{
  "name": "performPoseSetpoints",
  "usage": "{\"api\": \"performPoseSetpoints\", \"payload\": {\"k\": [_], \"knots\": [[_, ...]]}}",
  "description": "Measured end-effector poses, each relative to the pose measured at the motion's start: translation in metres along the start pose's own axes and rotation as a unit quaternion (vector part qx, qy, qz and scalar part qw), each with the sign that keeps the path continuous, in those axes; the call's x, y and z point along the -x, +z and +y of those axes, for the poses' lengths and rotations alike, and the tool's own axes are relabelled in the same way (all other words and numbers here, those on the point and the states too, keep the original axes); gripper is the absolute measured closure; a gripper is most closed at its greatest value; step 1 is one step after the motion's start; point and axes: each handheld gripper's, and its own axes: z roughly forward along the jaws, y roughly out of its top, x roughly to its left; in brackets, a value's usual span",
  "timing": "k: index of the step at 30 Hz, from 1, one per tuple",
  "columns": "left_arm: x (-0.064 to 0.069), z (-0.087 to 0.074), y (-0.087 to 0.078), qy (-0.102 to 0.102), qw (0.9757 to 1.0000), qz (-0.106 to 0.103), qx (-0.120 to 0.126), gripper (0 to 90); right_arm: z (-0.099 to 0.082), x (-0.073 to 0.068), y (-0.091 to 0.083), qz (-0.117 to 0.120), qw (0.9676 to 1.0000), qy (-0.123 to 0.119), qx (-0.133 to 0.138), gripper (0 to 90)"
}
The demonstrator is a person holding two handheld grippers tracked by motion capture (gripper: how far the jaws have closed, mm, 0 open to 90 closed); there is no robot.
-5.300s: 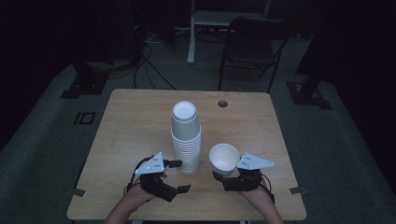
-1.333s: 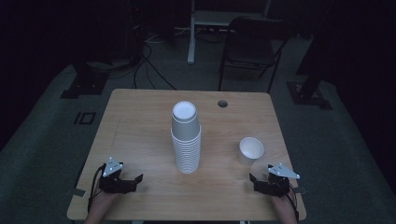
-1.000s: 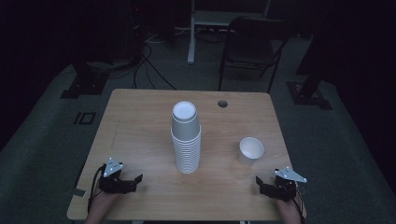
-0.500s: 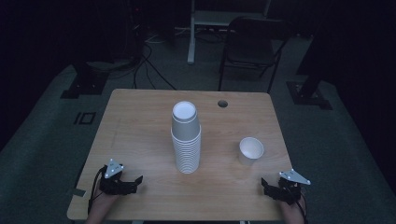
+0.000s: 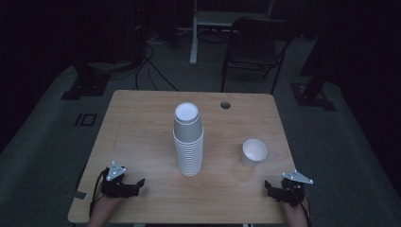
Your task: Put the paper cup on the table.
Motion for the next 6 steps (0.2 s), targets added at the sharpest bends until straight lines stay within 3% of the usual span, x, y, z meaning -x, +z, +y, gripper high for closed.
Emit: {"api": "performPoseSetpoints", "payload": {"k": [6], "knots": [[0.0004, 0.0002, 0.0006, 0.002, 1.0, 0.001, -0.002, 0.0, 0.0003, -0.0002, 0.0003, -0.001, 1.0, 0.001, -0.002, 11.6]]}}
